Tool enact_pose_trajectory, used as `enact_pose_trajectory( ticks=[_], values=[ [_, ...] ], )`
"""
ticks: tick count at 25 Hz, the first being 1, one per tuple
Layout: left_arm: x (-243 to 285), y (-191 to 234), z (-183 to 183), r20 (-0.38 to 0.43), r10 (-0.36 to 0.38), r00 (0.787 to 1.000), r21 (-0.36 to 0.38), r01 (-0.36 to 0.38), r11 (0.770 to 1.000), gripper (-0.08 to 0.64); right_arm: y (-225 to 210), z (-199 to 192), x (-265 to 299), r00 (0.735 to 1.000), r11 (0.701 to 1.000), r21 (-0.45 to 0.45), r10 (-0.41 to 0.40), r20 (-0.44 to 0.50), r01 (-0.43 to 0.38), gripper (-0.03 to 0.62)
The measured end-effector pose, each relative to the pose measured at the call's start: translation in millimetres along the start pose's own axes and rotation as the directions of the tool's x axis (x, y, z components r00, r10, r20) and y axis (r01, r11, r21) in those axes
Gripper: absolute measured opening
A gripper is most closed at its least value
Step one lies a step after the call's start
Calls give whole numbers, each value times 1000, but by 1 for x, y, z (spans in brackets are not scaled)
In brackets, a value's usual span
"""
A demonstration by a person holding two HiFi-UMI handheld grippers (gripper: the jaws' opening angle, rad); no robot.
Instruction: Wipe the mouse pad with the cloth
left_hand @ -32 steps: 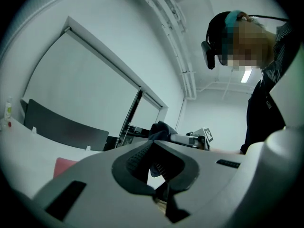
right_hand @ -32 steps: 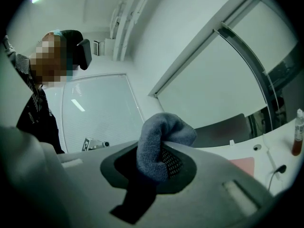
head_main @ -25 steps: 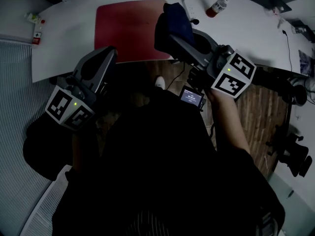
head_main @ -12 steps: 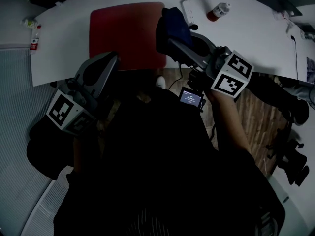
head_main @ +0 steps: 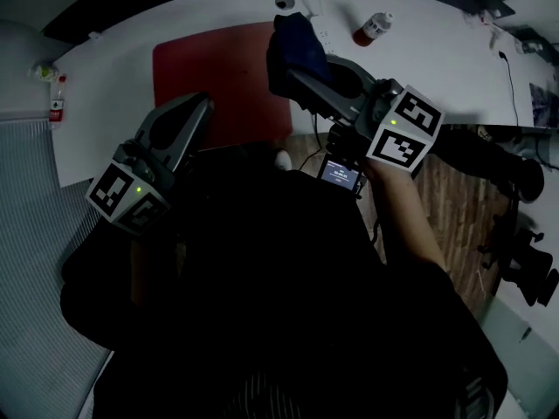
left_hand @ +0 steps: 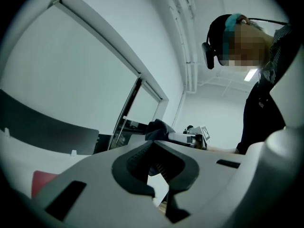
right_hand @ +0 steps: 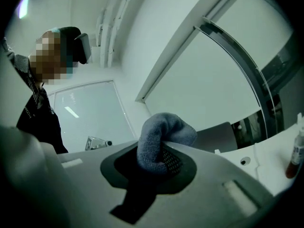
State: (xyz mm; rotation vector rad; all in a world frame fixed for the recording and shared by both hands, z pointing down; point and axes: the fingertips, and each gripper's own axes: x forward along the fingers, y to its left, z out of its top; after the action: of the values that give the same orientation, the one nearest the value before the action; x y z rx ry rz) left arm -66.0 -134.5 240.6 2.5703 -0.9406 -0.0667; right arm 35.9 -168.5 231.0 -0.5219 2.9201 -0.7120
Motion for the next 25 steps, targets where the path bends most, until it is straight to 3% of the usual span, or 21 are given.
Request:
enact_pose_trajectory(
  ticks=[8, 14, 19, 25],
  values=[
    [15, 30, 12, -54, -133, 990, 35, 135, 990, 8, -6, 19, 0, 990, 987, -71, -141, 9, 141, 66],
    [9, 51, -20, -139, -255, 957, -15, 255, 967, 8, -13, 18, 23, 967, 969, -53, -236, 94, 241, 66],
    [2, 81, -36, -165, -274, 947, -54, 269, 962, 8, -16, 13, 45, 961, 961, -54, -268, 72, 272, 66],
    [-3, 110, -51, -170, -243, 955, -82, 232, 969, 8, -23, 4, 66, 963, 963, -31, -265, 43, 267, 66]
  ],
)
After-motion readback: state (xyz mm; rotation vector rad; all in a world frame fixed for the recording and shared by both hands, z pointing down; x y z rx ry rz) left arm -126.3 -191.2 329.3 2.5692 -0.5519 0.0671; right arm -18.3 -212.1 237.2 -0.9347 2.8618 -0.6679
